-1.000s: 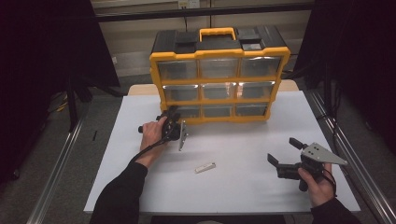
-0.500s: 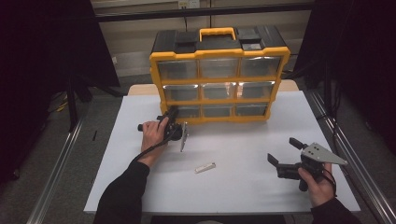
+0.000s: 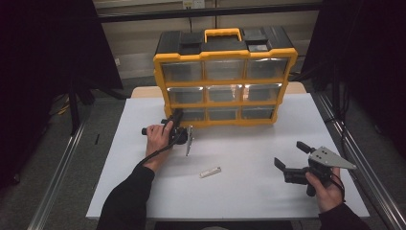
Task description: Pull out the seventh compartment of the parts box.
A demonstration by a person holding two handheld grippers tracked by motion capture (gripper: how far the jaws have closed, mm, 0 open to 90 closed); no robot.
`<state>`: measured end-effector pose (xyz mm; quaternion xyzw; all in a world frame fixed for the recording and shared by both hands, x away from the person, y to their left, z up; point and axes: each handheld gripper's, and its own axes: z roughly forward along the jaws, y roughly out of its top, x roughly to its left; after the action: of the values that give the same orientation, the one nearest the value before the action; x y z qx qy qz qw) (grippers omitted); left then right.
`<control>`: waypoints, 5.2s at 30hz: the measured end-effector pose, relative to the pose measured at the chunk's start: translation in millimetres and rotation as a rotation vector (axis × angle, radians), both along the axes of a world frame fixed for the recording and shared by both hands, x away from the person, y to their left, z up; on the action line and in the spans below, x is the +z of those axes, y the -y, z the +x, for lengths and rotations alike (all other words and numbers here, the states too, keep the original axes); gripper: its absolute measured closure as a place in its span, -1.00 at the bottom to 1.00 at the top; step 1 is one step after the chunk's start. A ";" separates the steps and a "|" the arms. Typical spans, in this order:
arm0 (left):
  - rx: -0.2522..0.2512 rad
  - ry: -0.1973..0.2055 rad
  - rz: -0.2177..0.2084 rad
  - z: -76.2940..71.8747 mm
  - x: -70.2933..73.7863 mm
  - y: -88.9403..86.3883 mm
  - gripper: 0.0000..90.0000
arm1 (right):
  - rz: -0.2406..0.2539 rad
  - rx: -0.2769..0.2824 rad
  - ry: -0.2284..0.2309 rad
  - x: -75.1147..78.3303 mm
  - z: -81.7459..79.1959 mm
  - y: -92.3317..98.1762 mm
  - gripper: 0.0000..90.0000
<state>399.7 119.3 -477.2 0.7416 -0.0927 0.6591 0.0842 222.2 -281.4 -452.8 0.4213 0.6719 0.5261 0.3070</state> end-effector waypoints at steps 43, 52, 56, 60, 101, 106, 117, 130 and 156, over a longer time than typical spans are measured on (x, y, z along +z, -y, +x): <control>-0.048 0.000 -0.071 -20.1 2.9 -4.9 0.74 | 0.038 -0.006 0.011 1.0 -1.6 0.9 -0.99; -0.073 0.005 -0.112 -24.5 0.6 -7.2 0.74 | 0.040 -0.011 0.013 0.7 -0.9 1.9 -0.99; -0.108 0.003 -0.117 -25.4 0.1 -8.3 0.74 | 0.049 -0.021 0.007 0.8 -0.8 3.2 -0.99; -0.095 -0.006 -0.091 -29.6 2.3 -8.9 0.74 | 0.043 -0.022 0.021 2.1 -1.0 5.5 -0.99; -0.127 0.029 -0.095 -60.0 1.3 -14.9 0.75 | 0.038 -0.003 0.017 1.5 -2.1 5.2 -0.99; -0.139 0.006 -0.081 -61.2 1.1 -15.9 0.75 | 0.035 -0.006 0.019 1.5 -2.2 4.8 -0.99; -0.149 -0.001 -0.084 -70.2 2.6 -18.1 0.75 | 0.033 -0.004 0.020 1.5 -2.1 3.9 -0.99; -0.147 -0.012 -0.107 -77.5 3.1 -18.7 0.75 | 0.032 -0.004 0.020 1.6 -2.3 3.9 -0.99; -0.139 -0.057 -0.099 -85.6 3.3 -23.2 0.71 | 0.032 -0.007 0.022 1.6 -2.0 4.0 -0.99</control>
<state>314.1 142.5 -473.9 0.7469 -0.1085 0.6339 0.1689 220.2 -285.4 -451.1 0.4225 0.6586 0.5403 0.3096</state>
